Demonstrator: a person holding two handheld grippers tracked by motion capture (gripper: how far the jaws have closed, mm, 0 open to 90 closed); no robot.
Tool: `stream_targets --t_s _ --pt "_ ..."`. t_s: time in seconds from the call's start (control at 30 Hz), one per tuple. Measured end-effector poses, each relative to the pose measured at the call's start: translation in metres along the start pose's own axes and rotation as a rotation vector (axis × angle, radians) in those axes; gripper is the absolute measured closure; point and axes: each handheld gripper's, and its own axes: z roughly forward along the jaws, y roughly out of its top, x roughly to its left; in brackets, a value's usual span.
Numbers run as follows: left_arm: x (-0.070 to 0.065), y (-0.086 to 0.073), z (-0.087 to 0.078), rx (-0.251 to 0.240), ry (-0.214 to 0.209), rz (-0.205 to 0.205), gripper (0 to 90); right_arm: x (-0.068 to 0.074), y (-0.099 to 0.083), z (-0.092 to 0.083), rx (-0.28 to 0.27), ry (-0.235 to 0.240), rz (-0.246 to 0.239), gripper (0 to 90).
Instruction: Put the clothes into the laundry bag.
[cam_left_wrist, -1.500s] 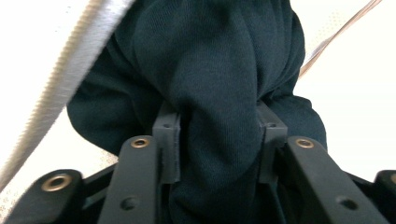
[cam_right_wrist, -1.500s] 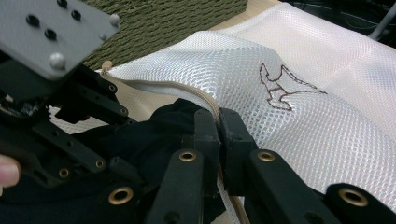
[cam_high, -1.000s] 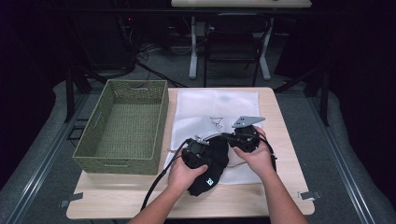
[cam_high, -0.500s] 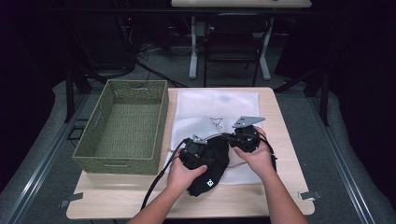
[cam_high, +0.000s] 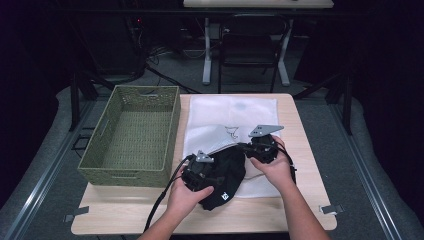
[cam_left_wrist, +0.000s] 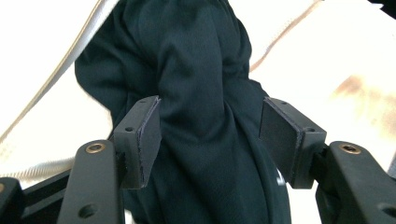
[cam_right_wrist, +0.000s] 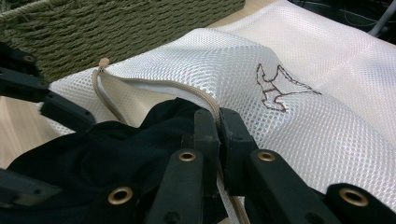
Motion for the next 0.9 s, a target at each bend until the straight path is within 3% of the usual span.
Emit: stream_targets --t_s 0.43,0.9 --pt "-0.002 -0.027 -0.013 0.009 -0.001 -0.015 39.1 0.000 0.000 0.000 -0.002 -0.001 -0.003 86.7" --pt "-0.010 -0.046 0.001 0.061 0.014 -0.003 30.8 0.000 0.000 -0.001 -0.003 -0.003 -0.004 86.6"
